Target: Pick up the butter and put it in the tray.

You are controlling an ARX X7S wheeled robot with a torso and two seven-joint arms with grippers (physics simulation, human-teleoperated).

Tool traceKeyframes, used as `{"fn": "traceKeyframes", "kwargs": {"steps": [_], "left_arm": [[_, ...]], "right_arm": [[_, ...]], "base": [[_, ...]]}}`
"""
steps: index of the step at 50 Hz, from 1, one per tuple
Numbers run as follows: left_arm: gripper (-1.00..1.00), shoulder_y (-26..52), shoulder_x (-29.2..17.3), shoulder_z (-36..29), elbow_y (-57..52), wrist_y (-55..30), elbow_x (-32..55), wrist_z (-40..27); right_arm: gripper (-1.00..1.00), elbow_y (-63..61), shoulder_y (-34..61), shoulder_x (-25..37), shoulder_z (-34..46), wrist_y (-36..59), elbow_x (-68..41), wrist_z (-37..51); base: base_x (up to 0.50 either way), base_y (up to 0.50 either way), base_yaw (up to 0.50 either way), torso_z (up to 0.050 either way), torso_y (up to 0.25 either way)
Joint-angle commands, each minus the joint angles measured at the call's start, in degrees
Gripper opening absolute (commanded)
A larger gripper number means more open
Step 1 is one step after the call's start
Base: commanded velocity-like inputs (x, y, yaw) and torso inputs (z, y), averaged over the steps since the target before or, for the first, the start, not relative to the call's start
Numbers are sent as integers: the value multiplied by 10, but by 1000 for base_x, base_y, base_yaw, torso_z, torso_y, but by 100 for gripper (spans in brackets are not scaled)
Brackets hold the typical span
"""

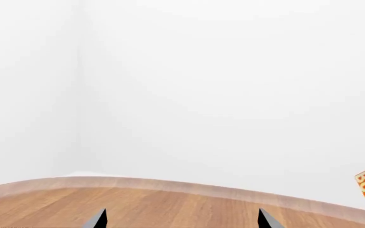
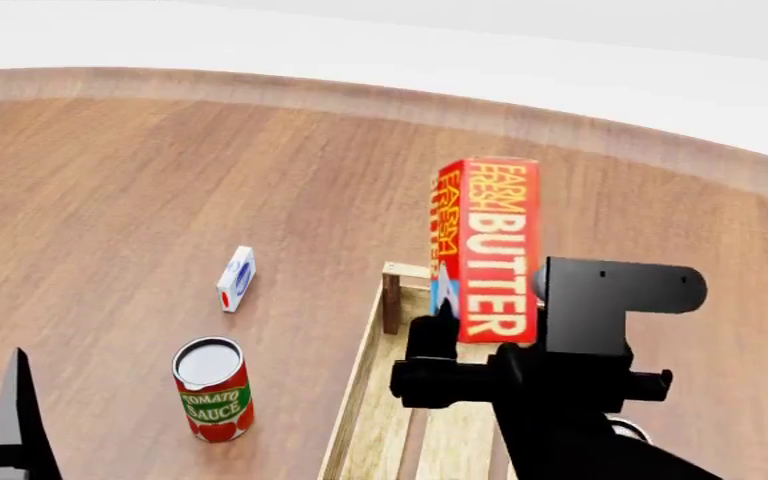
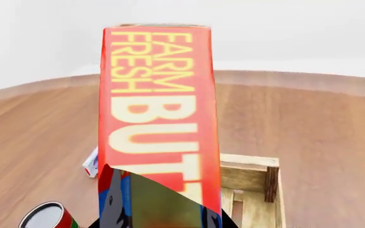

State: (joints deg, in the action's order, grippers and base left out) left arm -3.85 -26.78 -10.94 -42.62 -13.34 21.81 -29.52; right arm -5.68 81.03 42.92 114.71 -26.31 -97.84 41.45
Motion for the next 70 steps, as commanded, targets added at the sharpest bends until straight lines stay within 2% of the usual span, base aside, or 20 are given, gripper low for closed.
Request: {"fn": "traceKeyframes", "kwargs": {"steps": [1,9,32,52,70], "left_arm": [[100,1,-2,4,-1,-1,7,-3],[100,2,-1,4,5,2,8,-2],[100,4,-3,7,8,4,15,-4],[100,4,-3,0,9,6,14,-5],[100,6,-6,1,7,3,20,-9]], "right_arm": [[-100,66,-3,-84,-39,1,-7,61],[-100,93,21,-115,-34,66,-69,136],[-100,139,35,-166,-61,147,-192,167],[-100,254,-26,-206,-92,157,-261,88],[-100,349,-38,-247,-84,193,-277,74]], "base": [[0,0,0,0,0],[0,0,0,0,3],[0,0,0,0,1],[0,0,0,0,2],[0,0,0,1,1]]}}
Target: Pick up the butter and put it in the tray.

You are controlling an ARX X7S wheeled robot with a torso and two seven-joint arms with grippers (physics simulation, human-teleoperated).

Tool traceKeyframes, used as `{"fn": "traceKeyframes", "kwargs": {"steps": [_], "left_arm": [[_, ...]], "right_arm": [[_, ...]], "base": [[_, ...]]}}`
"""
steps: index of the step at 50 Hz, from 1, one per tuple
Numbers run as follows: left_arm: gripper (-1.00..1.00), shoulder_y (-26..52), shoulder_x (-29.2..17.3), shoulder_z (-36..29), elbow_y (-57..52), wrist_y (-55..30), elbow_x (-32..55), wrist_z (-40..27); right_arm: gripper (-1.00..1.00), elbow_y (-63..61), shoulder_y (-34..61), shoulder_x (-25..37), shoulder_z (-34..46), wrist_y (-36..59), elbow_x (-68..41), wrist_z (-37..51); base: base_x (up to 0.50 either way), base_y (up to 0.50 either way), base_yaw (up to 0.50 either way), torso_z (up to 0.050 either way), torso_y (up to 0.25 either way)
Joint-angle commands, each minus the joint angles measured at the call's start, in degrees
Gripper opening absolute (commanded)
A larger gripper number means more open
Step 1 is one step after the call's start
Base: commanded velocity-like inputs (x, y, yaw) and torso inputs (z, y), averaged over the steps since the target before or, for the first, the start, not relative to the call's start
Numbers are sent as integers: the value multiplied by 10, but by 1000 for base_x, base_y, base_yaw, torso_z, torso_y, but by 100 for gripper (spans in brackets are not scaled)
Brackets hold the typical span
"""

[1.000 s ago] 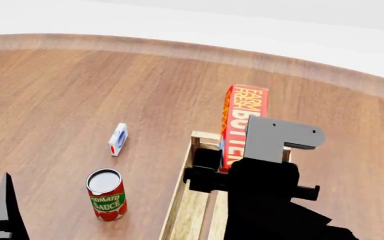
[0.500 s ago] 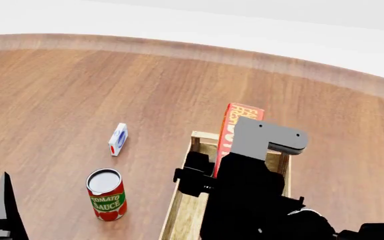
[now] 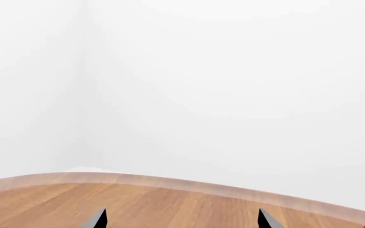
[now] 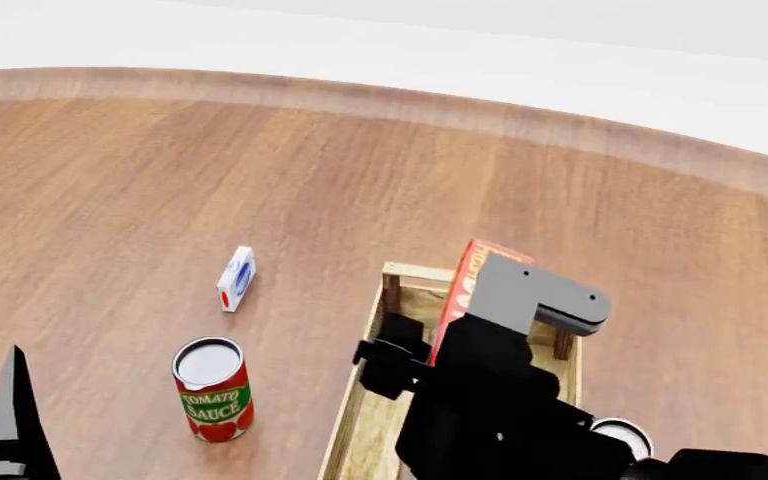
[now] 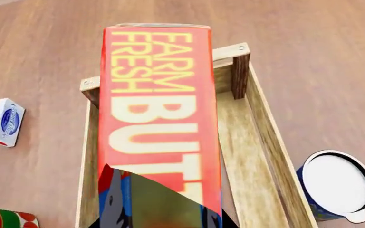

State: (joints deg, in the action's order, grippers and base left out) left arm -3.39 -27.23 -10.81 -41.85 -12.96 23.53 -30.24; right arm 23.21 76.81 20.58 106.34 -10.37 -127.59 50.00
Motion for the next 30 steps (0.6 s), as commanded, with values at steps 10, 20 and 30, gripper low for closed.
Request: {"fn": "traceKeyframes", "kwargs": {"steps": [10,20,30], "left_arm": [[100,1,0,-2,5,5,1,0],[100,1,-3,0,-1,-1,7,-4],[100,1,-3,-2,4,4,6,-3]], "right_arm": [[-100,86,-9,-36,28,59,41,-24],[-100,115,-26,-49,35,63,45,-31],[-100,136,-42,-58,36,62,50,-46]], "base": [[0,0,0,0,1],[0,0,0,1,2],[0,0,0,0,1]]}}
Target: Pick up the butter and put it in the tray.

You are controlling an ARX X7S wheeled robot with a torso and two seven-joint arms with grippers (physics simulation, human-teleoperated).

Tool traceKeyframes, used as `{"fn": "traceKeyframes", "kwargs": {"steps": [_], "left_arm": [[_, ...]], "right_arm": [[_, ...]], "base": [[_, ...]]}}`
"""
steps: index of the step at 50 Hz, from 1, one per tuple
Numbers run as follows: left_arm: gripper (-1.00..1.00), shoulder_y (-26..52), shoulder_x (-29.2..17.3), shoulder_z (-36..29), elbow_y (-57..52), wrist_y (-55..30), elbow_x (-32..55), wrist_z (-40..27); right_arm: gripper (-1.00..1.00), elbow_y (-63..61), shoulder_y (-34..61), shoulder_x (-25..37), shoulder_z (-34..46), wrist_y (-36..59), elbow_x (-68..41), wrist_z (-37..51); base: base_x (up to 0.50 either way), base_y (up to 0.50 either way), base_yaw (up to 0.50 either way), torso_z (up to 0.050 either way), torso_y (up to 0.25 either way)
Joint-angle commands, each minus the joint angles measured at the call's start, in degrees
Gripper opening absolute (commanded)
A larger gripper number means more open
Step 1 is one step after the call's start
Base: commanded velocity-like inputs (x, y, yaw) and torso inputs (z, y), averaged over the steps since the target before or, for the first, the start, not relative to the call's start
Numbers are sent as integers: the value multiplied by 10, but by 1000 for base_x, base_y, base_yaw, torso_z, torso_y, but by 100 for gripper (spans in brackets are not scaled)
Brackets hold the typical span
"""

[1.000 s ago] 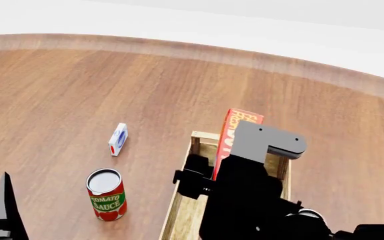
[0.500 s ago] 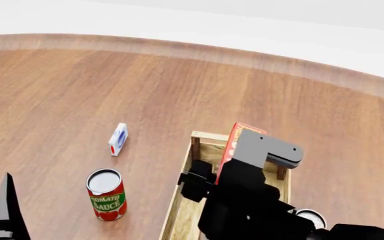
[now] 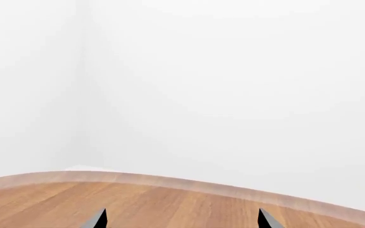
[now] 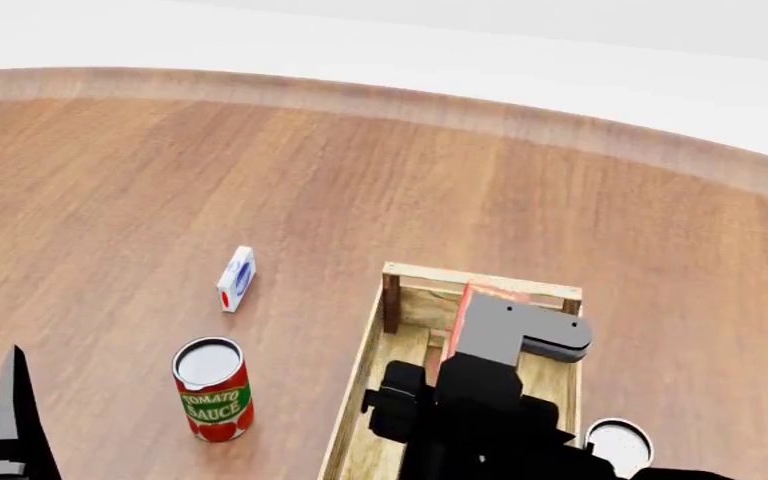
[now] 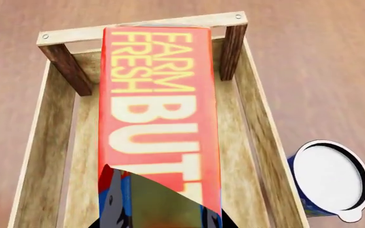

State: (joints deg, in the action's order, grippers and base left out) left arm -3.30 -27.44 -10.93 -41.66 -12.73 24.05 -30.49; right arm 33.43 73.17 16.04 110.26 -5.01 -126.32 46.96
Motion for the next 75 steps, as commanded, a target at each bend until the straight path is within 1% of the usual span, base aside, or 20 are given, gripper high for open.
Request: {"fn": "traceKeyframes", "kwargs": {"steps": [1,8,10,15,20,56,75], "left_arm": [[100,1,-1,-1,1,1,1,-1],[100,0,-1,-3,2,3,-1,-1],[100,1,-2,-3,1,2,1,-1],[100,1,-3,-2,0,0,3,-2],[100,2,-4,-2,-1,-2,5,-3],[100,3,-8,-3,0,0,9,-7],[100,3,-10,-2,-3,-3,14,-12]], "right_arm": [[-100,38,-7,-14,-3,9,36,-18],[-100,39,-10,-15,-9,11,31,-18],[-100,46,-15,-15,-24,21,7,-23],[-100,45,-12,-16,-27,31,3,-29],[-100,48,-11,-18,-21,45,4,-26],[-100,89,-36,-34,-21,49,12,-40],[-100,141,-53,-62,-14,67,18,-65]], "base": [[0,0,0,0,0],[0,0,0,0,2],[0,0,0,5,0],[0,0,0,0,2],[0,0,0,0,2],[0,0,0,0,1],[0,0,0,1,1]]}}
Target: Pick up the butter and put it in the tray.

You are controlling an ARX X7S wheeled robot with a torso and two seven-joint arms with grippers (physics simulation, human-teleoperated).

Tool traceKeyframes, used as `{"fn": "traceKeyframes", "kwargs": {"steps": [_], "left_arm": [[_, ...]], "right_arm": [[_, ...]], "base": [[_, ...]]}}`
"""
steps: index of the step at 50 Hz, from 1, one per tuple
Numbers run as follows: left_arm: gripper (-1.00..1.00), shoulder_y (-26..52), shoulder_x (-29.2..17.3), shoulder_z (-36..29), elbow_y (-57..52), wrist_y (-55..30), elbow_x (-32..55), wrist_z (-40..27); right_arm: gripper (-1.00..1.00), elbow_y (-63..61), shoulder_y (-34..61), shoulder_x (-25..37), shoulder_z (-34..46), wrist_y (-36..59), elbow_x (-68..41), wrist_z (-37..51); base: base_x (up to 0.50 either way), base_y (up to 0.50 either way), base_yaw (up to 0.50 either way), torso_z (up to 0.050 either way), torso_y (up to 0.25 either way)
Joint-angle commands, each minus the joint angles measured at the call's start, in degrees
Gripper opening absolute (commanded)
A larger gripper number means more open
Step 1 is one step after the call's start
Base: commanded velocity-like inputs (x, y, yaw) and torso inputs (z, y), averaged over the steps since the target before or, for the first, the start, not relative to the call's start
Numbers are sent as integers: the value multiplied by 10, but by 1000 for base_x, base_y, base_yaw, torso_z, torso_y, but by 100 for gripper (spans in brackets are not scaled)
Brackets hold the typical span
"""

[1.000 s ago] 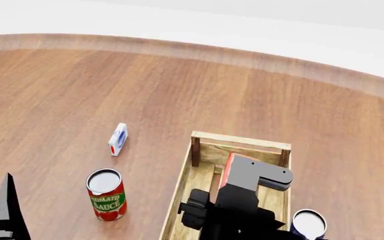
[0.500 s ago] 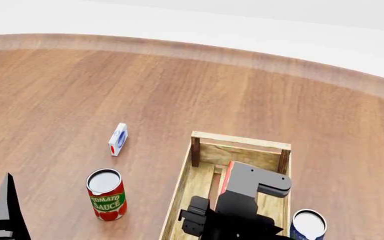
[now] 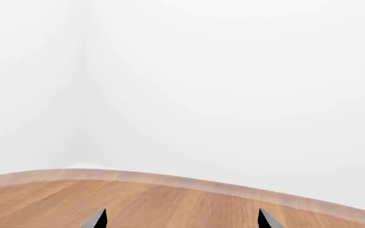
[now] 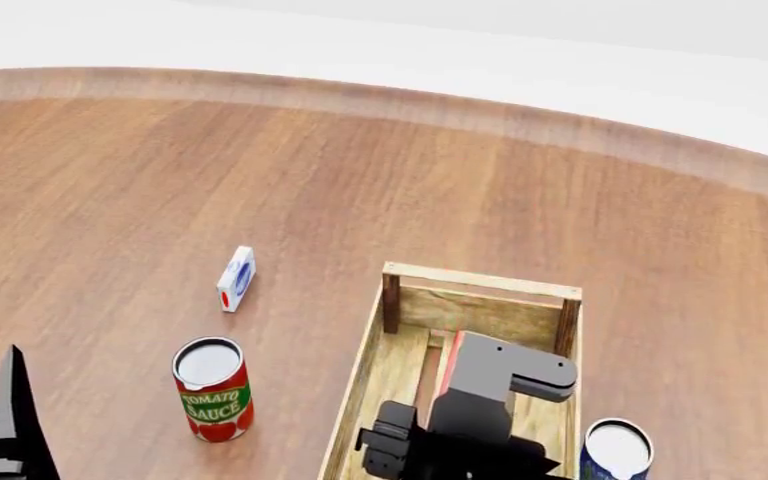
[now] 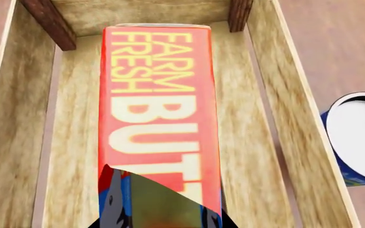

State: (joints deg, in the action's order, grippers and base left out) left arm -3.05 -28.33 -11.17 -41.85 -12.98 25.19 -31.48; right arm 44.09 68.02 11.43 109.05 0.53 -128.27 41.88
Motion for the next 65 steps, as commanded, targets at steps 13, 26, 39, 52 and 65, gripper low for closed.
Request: {"fn": "traceKeyframes", "kwargs": {"steps": [13,26,39,52,65], "left_arm": [[100,3,-3,2,-1,-1,6,-3],[100,3,-4,2,0,2,8,-3],[100,2,-6,2,-3,2,10,-5],[100,1,-7,1,-4,3,10,-7],[100,3,-9,1,-9,0,13,-10]], "right_arm": [[-100,57,-8,-27,-2,18,41,-28],[-100,55,-10,-25,-5,17,44,-28],[100,53,-9,-22,-12,22,42,-37],[100,32,-2,-12,-16,19,47,-28],[100,-72,17,30,-21,-2,65,7]], "base": [[0,0,0,1,1],[0,0,1,0,0],[1,0,0,0,0],[0,0,0,0,0],[0,0,0,0,0]]}}
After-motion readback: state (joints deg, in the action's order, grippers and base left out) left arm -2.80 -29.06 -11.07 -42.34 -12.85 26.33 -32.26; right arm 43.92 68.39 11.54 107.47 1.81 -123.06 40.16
